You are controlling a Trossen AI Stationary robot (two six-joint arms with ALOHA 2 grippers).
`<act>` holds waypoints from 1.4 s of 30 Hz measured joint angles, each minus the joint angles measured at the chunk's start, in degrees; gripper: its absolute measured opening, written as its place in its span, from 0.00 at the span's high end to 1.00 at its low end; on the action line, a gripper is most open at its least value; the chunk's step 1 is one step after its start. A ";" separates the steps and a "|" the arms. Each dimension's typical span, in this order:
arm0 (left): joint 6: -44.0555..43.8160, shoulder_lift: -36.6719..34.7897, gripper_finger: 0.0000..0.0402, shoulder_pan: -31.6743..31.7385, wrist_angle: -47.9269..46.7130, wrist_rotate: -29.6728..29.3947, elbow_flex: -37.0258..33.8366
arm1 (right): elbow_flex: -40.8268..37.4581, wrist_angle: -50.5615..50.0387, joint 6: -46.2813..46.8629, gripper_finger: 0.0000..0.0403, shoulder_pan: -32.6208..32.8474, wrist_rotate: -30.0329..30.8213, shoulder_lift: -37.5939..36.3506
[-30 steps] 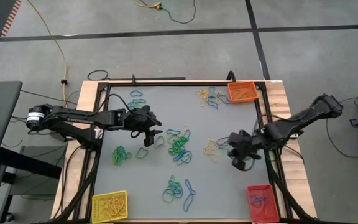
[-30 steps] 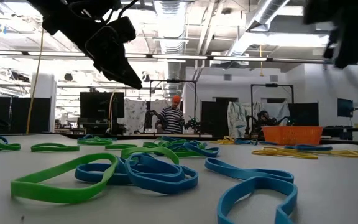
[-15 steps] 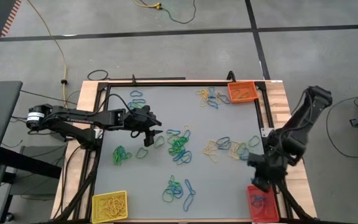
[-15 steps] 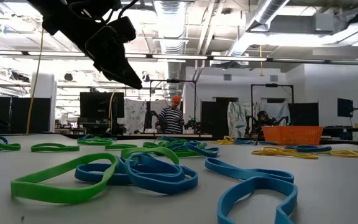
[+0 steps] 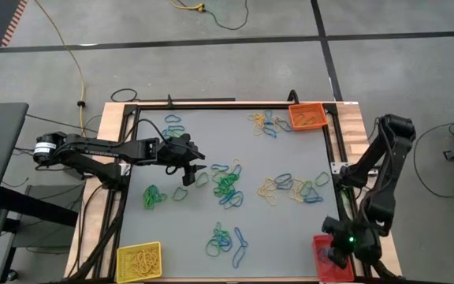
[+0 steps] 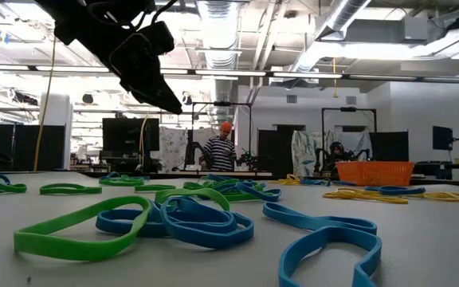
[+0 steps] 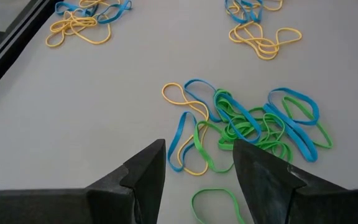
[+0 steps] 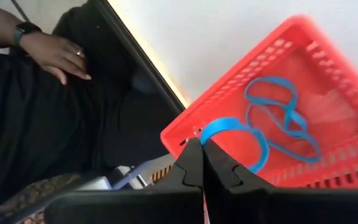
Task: Sort rubber bands into baskets
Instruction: Put the blue rubber band into the red bin
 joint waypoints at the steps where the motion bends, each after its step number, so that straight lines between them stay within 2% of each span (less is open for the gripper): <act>1: 0.00 0.00 0.56 0.00 0.00 0.00 0.00 | 0.00 0.94 0.31 0.95 0.07 -0.01 0.99; 5: 0.00 0.00 0.56 0.00 0.00 -0.01 -0.02 | 0.00 2.69 2.35 0.91 0.00 -0.31 4.36; 10: 0.00 0.00 0.56 0.00 0.00 0.02 0.00 | 0.00 3.08 4.14 0.77 -0.04 -1.92 6.16; 17: 0.00 0.00 0.56 0.00 0.00 0.00 0.00 | 0.00 1.23 3.66 0.58 -0.98 -2.31 4.34; 21: 0.00 0.00 0.56 0.00 0.00 0.01 -0.01 | 0.00 -0.70 0.23 0.51 -2.13 0.83 1.89; 27: 0.00 0.00 0.56 0.00 0.00 -0.01 -0.02 | 0.00 -5.93 -10.19 0.49 -6.25 7.34 -1.86; 32: 0.00 0.00 0.56 0.00 0.00 0.00 0.00 | 0.00 -12.11 -21.59 0.51 -12.93 11.64 -3.15; 42: 0.00 0.00 0.56 0.00 0.00 0.00 -0.01 | 0.00 -16.72 -47.87 0.51 -30.57 13.53 -0.11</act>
